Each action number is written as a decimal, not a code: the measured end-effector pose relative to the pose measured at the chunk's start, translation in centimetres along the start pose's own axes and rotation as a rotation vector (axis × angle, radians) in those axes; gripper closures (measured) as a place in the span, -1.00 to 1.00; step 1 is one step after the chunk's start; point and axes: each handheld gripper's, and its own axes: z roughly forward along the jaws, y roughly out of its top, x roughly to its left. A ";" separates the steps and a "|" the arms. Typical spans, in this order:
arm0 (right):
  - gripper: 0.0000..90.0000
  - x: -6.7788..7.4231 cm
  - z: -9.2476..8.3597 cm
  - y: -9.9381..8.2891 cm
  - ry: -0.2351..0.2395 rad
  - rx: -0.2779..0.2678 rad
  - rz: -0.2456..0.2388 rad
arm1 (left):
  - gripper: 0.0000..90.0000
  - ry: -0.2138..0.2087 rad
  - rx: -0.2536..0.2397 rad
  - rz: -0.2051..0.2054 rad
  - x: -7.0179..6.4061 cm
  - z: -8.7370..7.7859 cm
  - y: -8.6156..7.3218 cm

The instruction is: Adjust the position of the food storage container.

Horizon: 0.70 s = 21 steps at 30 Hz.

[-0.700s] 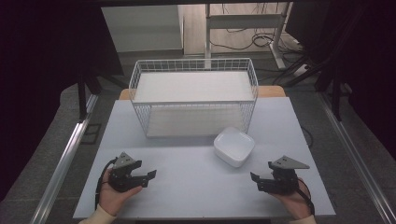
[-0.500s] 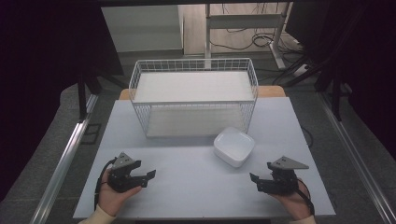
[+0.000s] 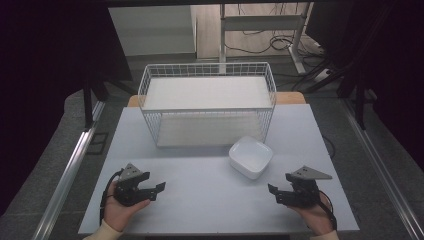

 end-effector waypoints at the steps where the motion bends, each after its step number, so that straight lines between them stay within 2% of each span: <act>1: -0.48 0.0 0.0 0.0 0.001 0.001 0.005 | -0.41 0.000 0.000 -0.001 0.0 0.0 0.0; 8: -0.44 -0.1 -0.2 0.2 0.007 0.001 0.021 | -0.41 -0.004 -0.003 -0.007 0.1 -0.1 0.1; 21: -0.44 -0.2 -0.8 1.9 0.012 -0.003 0.006 | -0.41 -0.011 0.000 -0.016 0.1 -0.1 0.2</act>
